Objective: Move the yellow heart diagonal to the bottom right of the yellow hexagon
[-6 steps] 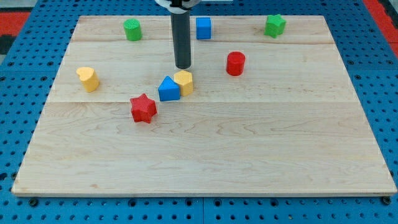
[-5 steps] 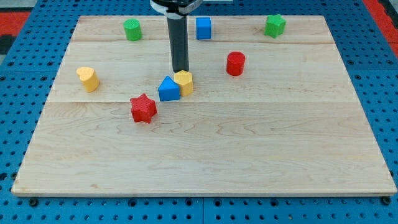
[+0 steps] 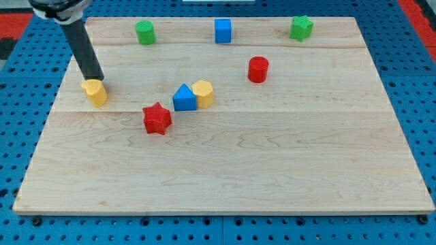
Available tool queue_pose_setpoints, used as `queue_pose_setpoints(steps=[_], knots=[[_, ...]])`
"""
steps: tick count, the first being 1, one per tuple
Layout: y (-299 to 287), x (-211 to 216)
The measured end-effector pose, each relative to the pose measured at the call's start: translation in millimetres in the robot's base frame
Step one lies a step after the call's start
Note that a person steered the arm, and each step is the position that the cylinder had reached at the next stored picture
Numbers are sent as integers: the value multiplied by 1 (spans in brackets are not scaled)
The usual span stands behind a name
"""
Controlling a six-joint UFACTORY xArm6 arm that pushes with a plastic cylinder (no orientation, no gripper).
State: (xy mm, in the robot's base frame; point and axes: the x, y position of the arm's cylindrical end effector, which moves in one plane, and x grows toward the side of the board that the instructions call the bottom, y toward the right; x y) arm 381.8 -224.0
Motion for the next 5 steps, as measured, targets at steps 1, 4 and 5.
queue_pose_setpoints(steps=[1, 4, 5], knots=[[14, 34], [-1, 111], [71, 123]])
